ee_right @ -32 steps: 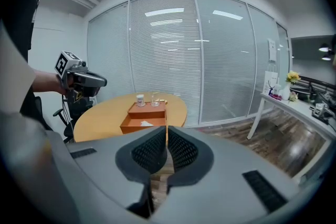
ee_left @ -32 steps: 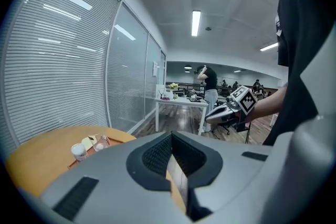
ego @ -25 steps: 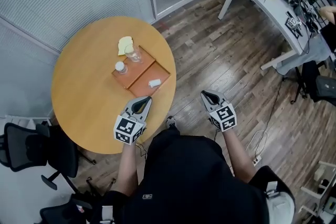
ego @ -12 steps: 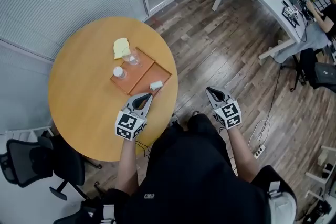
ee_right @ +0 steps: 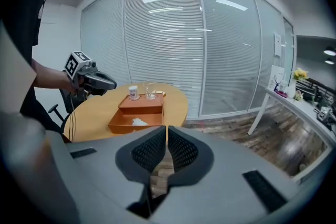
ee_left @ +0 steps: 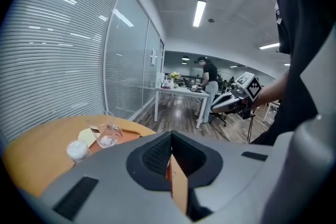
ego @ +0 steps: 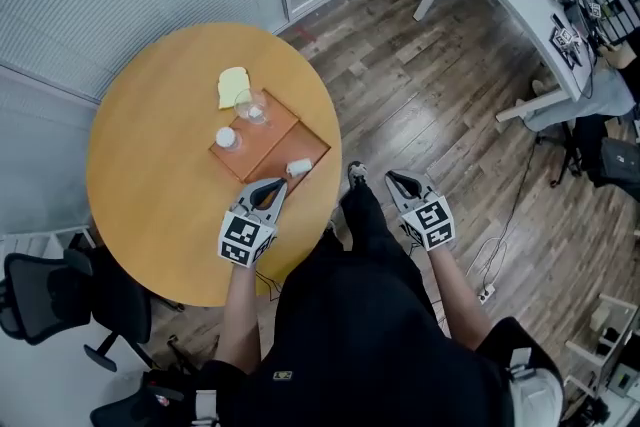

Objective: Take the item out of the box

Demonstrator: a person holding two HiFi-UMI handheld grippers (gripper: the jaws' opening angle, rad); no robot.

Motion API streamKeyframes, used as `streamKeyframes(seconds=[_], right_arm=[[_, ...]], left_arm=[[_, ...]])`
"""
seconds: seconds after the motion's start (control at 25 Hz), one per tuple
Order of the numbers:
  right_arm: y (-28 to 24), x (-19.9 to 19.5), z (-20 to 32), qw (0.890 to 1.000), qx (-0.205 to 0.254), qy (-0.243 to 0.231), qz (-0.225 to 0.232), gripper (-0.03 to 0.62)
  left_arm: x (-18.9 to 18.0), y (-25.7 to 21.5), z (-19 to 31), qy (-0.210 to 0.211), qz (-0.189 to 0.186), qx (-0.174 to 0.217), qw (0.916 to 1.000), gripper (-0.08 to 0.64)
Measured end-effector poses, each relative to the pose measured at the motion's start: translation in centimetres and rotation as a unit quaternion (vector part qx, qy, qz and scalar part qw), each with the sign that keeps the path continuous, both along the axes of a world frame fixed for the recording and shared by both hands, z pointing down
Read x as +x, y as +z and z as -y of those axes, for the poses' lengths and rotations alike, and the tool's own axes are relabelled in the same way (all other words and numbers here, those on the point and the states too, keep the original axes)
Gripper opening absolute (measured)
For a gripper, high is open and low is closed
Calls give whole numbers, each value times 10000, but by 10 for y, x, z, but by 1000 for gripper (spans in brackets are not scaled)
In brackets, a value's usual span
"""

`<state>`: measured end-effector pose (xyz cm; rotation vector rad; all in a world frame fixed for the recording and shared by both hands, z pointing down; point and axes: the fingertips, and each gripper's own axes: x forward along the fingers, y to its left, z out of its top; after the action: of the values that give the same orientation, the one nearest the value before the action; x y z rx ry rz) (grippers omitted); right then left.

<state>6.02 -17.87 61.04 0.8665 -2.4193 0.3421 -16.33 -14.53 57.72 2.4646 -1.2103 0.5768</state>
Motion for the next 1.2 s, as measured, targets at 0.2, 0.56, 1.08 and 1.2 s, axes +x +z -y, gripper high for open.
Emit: streamKeyframes(seconds=[0.2, 0.56, 1.08, 1.2], right_arm=[[8, -9, 24, 9997, -129, -195, 2, 9], [24, -23, 51, 9983, -378, -450, -26, 9], [43, -47, 44, 9930, -497, -1047, -235, 9], [49, -49, 38, 9917, -615, -1099, -249, 9]], left_arm=[[-8, 24, 14, -160, 150, -259, 9994, 8], [-8, 55, 37, -112, 220, -592, 9979, 9], [4, 128, 50, 410, 1015, -1378, 9844, 180], [7, 140, 49, 590, 1189, -1554, 9789, 202]])
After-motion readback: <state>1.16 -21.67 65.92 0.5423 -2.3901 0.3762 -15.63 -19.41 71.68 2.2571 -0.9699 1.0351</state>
